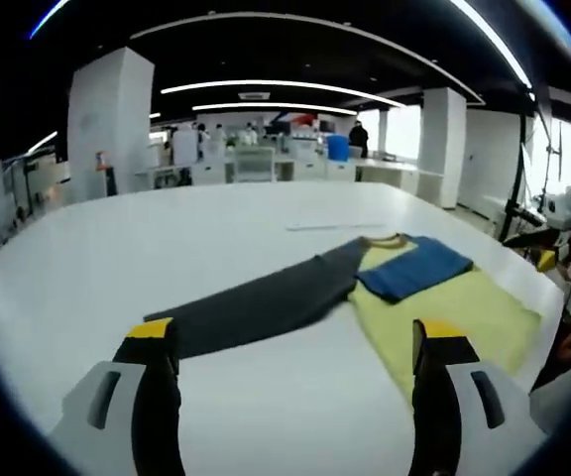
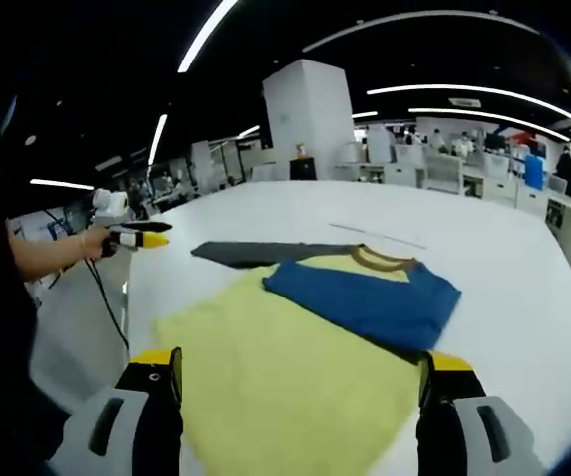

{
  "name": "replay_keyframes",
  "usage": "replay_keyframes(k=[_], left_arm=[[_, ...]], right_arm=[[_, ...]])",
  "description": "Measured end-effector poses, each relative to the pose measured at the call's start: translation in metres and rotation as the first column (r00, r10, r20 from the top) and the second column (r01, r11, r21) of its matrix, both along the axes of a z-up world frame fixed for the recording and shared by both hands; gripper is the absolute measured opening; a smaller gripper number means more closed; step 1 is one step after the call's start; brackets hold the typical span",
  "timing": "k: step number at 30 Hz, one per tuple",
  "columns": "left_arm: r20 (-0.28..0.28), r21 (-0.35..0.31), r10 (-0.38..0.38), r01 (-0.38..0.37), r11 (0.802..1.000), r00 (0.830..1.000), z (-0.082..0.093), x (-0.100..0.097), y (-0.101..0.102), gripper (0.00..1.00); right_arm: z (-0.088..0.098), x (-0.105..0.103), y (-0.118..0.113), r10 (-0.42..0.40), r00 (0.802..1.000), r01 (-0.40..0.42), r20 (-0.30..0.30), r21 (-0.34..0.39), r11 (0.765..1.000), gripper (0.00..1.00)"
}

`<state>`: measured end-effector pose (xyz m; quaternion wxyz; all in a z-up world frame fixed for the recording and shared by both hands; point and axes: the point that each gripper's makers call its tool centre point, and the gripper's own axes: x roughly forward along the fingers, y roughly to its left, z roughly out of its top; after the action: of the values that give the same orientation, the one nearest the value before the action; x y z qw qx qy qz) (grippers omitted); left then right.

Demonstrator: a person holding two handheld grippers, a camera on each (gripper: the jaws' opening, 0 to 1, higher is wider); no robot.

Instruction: Fold the garment on the visible template until the final outline fits inside the template.

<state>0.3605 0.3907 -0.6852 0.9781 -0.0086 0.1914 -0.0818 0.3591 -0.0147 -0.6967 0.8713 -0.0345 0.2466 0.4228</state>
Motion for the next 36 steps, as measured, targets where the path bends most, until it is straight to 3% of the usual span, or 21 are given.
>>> replay_keyframes(k=[6, 9, 19, 28, 36], left_arm=[[-0.009, 0.016, 0.105, -0.105, 0.994, 0.994, -0.009, 0.014, 0.03, 0.89], [-0.011, 0.045, 0.19, -0.19, 0.981, 0.982, -0.014, 0.019, 0.051, 0.88], [-0.048, -0.016, 0.309, -0.31, 0.95, 0.95, -0.046, 0.032, 0.092, 0.68], [-0.096, 0.032, 0.381, -0.38, 0.925, 0.92, -0.066, 0.03, 0.101, 0.44], [-0.14, 0.05, 0.443, -0.44, 0.897, 0.886, -0.083, 0.027, 0.113, 0.3]], right_arm=[[0.006, -0.008, 0.001, -0.007, 1.0, 0.007, 0.013, 0.024, 1.0, 0.99], [0.008, -0.006, 0.0, -0.019, 1.0, 0.018, 0.021, 0.031, 0.999, 0.99], [0.007, -0.006, 0.001, -0.034, 0.999, 0.033, 0.022, 0.028, 0.999, 0.97], [0.009, -0.003, -0.006, -0.059, 0.998, 0.058, 0.023, 0.024, 0.998, 0.96], [0.008, 0.0, -0.009, -0.076, 0.997, 0.076, 0.018, 0.02, 0.997, 0.94]])
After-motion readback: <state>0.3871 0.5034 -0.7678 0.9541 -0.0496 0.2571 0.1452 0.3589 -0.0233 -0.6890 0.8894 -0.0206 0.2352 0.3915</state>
